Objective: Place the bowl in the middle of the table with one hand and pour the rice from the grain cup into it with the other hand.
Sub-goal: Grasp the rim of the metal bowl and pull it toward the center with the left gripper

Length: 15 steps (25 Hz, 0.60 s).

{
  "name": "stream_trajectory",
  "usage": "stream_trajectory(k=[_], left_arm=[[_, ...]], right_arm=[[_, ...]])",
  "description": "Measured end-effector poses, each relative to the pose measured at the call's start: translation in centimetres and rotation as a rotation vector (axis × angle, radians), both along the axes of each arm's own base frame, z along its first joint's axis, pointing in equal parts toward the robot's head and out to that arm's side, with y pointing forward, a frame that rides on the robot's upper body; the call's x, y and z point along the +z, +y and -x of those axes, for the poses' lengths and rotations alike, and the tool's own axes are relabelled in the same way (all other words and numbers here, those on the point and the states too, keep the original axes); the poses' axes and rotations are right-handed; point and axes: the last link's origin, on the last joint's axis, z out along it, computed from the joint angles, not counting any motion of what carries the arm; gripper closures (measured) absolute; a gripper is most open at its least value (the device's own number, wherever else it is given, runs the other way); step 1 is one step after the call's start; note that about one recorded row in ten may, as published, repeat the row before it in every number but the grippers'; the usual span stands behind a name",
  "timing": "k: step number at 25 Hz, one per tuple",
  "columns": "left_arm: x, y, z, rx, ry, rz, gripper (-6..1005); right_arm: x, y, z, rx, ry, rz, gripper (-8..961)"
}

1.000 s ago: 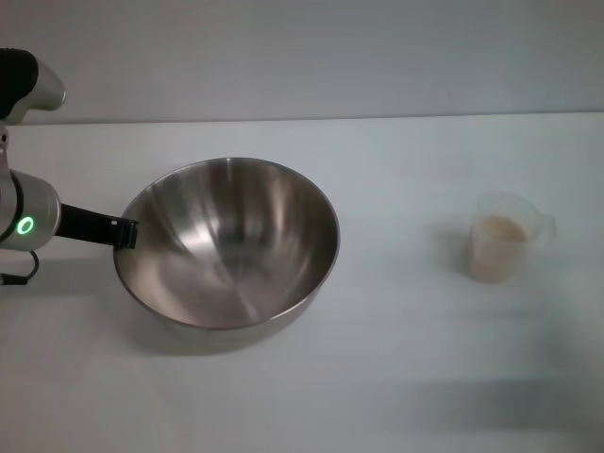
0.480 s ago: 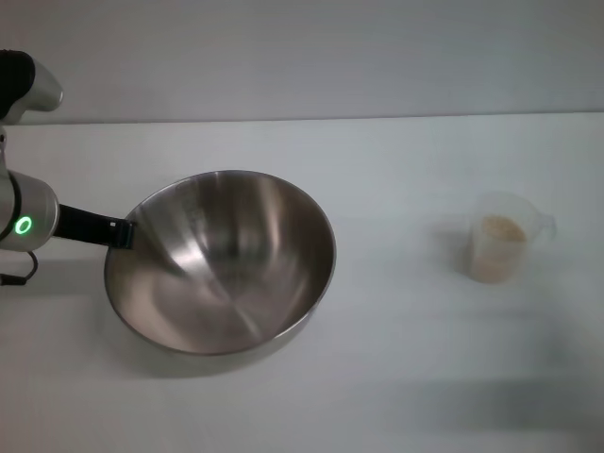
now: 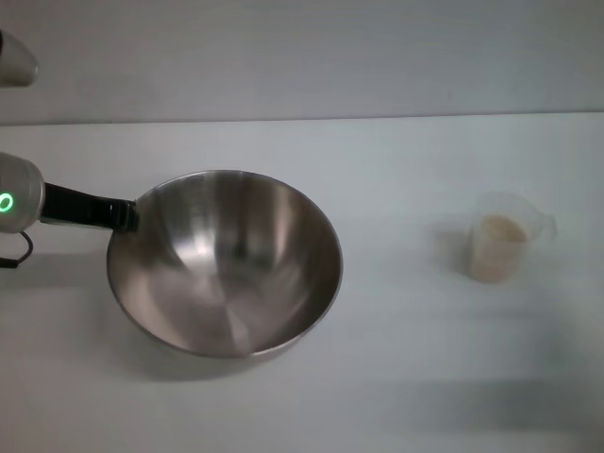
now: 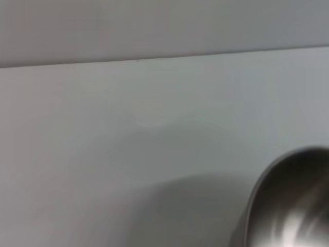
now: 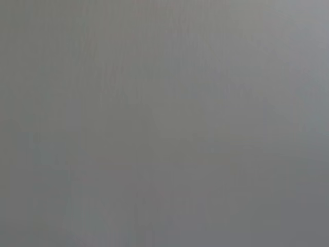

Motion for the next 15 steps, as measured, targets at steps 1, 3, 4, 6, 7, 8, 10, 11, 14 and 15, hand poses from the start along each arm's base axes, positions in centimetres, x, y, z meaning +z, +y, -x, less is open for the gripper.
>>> stream_trajectory(k=[1, 3, 4, 6, 7, 8, 10, 11, 14, 15], left_arm=[[0.1, 0.0, 0.0, 0.000, -0.012, 0.001, 949], [0.5, 0.1, -0.1, 0.000, -0.033, 0.003, 951], [0.5, 0.1, -0.1, -0.001, -0.038, 0.003, 953], [0.7, 0.1, -0.2, -0.004, -0.051, 0.002, 955], [0.8, 0.2, -0.3, -0.005, -0.063, 0.000, 957], [0.9, 0.2, -0.4, -0.006, -0.070, 0.000, 958], [1.0, 0.3, -0.6, -0.010, -0.093, 0.000, 958], [1.0, 0.3, -0.6, -0.010, -0.093, 0.000, 958], [1.1, 0.3, -1.1, -0.024, -0.131, 0.005, 957], [1.2, 0.4, -1.3, -0.030, -0.144, 0.007, 957]], right_arm=[[0.0, 0.0, 0.0, 0.000, 0.000, 0.000, 297], [0.0, 0.0, 0.0, 0.001, 0.000, -0.001, 297], [0.0, 0.0, 0.0, 0.001, 0.000, -0.001, 297], [0.0, 0.0, 0.0, 0.002, 0.000, -0.001, 297], [0.0, 0.0, 0.0, 0.002, 0.000, -0.001, 297], [0.0, 0.0, 0.0, 0.002, 0.000, -0.001, 298], [0.0, 0.0, 0.0, 0.002, 0.000, -0.001, 298], [0.0, 0.0, 0.0, 0.002, 0.000, -0.001, 298], [0.0, 0.0, 0.0, 0.002, 0.001, -0.001, 298], [0.0, 0.0, 0.0, 0.002, 0.001, -0.001, 298]])
